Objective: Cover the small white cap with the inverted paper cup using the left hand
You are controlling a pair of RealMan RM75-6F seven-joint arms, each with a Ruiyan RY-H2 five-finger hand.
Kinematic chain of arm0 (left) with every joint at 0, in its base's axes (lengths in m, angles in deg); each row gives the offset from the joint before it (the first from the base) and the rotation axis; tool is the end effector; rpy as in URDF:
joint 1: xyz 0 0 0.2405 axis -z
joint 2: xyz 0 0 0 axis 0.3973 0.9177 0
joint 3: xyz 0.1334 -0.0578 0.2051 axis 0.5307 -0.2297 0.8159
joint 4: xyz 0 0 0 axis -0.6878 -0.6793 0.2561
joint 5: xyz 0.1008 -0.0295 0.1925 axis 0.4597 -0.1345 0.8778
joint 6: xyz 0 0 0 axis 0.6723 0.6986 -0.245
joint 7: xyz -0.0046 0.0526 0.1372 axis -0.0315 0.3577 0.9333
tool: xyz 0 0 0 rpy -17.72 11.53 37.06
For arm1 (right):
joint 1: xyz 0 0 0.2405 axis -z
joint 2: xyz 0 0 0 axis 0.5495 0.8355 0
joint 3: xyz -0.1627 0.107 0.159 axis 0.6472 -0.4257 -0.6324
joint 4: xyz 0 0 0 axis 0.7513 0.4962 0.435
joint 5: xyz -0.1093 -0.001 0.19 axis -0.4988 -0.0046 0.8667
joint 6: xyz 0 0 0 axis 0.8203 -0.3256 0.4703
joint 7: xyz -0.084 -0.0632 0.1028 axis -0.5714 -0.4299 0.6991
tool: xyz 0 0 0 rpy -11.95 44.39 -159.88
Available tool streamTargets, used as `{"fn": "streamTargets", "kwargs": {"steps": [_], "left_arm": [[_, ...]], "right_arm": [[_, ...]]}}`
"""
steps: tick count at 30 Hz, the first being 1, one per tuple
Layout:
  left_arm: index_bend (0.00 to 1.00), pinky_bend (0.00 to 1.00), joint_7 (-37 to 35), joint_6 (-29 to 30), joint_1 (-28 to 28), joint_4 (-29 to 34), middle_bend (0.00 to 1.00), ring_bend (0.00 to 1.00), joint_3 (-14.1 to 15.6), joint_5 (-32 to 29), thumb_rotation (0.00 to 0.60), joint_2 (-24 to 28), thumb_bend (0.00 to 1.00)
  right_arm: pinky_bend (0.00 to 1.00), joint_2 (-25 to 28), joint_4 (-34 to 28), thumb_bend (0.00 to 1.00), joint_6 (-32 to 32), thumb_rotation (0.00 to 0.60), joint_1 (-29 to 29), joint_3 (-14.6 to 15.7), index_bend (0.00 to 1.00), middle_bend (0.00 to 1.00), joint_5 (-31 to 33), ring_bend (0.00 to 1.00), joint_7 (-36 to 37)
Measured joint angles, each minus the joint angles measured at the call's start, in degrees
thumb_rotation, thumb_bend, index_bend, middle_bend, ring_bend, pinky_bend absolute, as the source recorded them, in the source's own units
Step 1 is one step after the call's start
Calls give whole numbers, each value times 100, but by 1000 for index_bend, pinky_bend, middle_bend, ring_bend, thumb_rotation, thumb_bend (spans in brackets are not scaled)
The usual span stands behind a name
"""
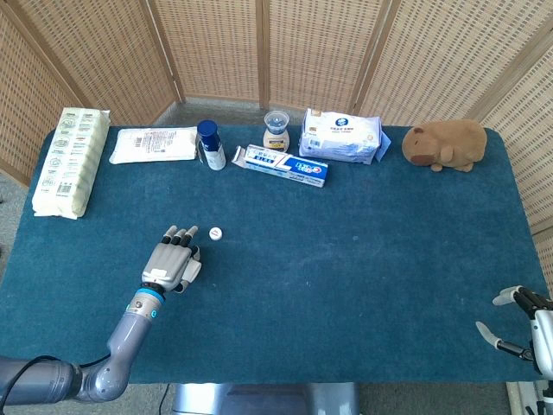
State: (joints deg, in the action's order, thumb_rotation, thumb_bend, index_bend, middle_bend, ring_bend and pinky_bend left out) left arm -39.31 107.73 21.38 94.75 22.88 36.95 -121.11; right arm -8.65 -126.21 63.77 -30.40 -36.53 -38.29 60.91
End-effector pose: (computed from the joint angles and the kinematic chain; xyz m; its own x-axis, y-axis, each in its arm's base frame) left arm -0.1524 0.2942 -0.0247 0.5239 0.4069 0.7483 0.8509 -0.2100 -0.4816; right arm -0.3165 -0.1396 0.1779 0.2811 0.0419 0.9588 -0.9569 0.0886 0.2767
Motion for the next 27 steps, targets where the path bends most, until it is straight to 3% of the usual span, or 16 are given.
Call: {"fn": "streamTargets", "kwargs": {"steps": [5, 11, 21, 27], "left_arm": [[459, 0, -583, -108, -96, 136, 0, 0, -244, 15, 525, 205, 271], [459, 0, -1966, -688, -262, 165, 0, 0, -768, -90, 525, 556, 270], [460, 0, -4961, -2631, -583, -546, 0, 0, -1843, -375, 525, 834, 269], [460, 0, -5963, -3522, -657, -1289, 0, 0, -2180, -421, 519, 693, 262]], "right_arm": [[422, -27, 22, 260, -2, 413, -8, -8, 442, 388, -11, 396, 24], [422, -94, 55, 261, -73, 408, -61, -11, 442, 388, -34, 396, 11], [422, -105, 28, 261, -98, 411, -83, -28, 442, 388, -12, 396, -45], [422, -92, -6, 261, -84, 411, -69, -38, 442, 387, 23, 396, -91]]}}
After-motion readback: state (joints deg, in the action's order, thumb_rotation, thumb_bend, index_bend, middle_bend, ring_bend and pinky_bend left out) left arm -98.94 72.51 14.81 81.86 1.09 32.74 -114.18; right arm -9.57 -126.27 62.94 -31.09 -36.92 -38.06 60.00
